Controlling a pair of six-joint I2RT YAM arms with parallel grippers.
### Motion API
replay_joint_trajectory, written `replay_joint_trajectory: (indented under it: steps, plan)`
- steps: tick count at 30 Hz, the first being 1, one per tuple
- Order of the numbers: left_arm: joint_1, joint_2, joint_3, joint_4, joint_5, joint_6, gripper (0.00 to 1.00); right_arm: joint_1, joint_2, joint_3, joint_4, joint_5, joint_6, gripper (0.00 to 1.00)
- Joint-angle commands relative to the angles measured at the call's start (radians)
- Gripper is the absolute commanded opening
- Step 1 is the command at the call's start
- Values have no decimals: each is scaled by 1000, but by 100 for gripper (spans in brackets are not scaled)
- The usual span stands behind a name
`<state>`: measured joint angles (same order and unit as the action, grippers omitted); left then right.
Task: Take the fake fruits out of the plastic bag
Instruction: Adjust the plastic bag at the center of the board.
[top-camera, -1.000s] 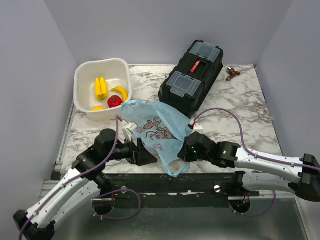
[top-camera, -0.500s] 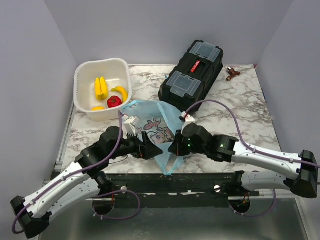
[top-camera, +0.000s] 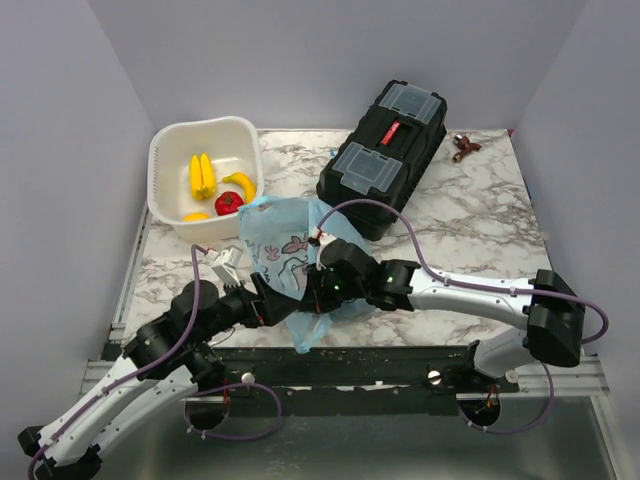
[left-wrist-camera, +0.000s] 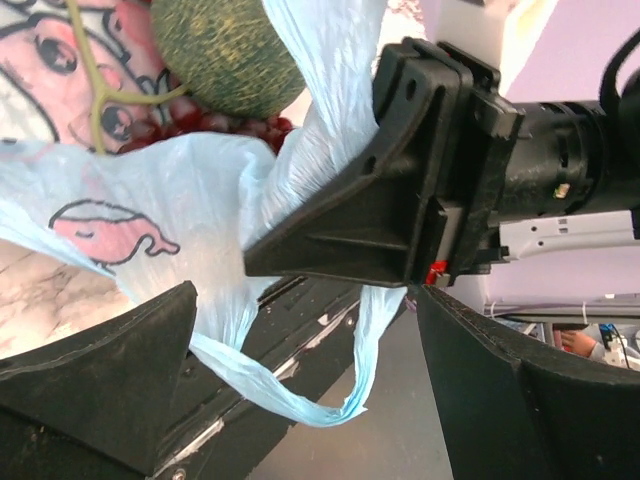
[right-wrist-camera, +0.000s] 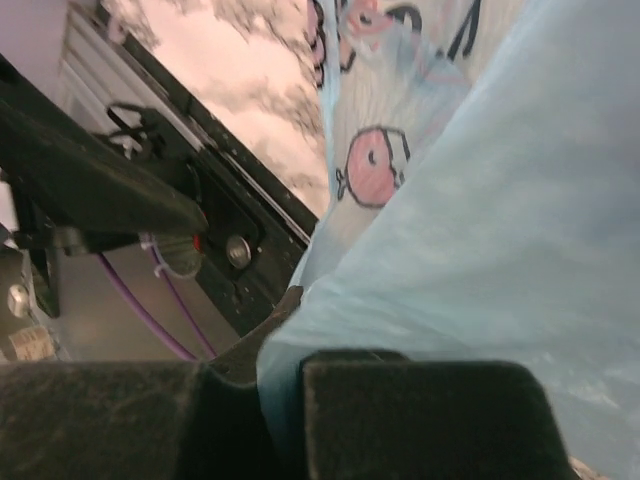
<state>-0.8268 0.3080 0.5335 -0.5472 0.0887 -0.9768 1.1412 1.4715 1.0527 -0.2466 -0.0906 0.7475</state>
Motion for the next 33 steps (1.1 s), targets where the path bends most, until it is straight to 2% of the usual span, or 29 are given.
replay_joint_trajectory:
  steps: [1, 6, 11, 13, 16, 21, 26, 28, 30, 33]
  plan:
    - [-4, -33, -76, -30, -13, -54, 89, 11, -54, -91, 51, -44, 37, 4]
    - [-4, 56, -118, 133, 89, -53, 88, 12, -234, -221, -23, 45, 81, 5]
    - [-5, 287, -70, 264, 190, -20, 87, 12, -412, -363, -126, 139, 152, 5]
    - [-6, 376, -39, 293, 195, 3, 85, 12, -473, -410, -153, 151, 185, 4]
    - [-6, 465, 4, 302, 128, 9, 82, 13, -546, -451, -181, 155, 212, 5]
    - [-5, 466, 14, 430, 133, -22, 81, 12, -581, -447, -213, 161, 217, 5]
    - [-6, 428, 51, 376, 169, -20, 83, 13, -579, -392, -330, 219, 194, 5]
    - [-5, 406, 58, 338, 172, -22, 84, 11, -598, -376, -386, 257, 191, 11]
    - [-5, 373, 48, 313, 168, -32, 85, 11, -617, -353, -432, 302, 189, 21]
    - [-4, 319, 29, 270, 134, -34, 86, 12, -619, -298, -458, 348, 160, 42]
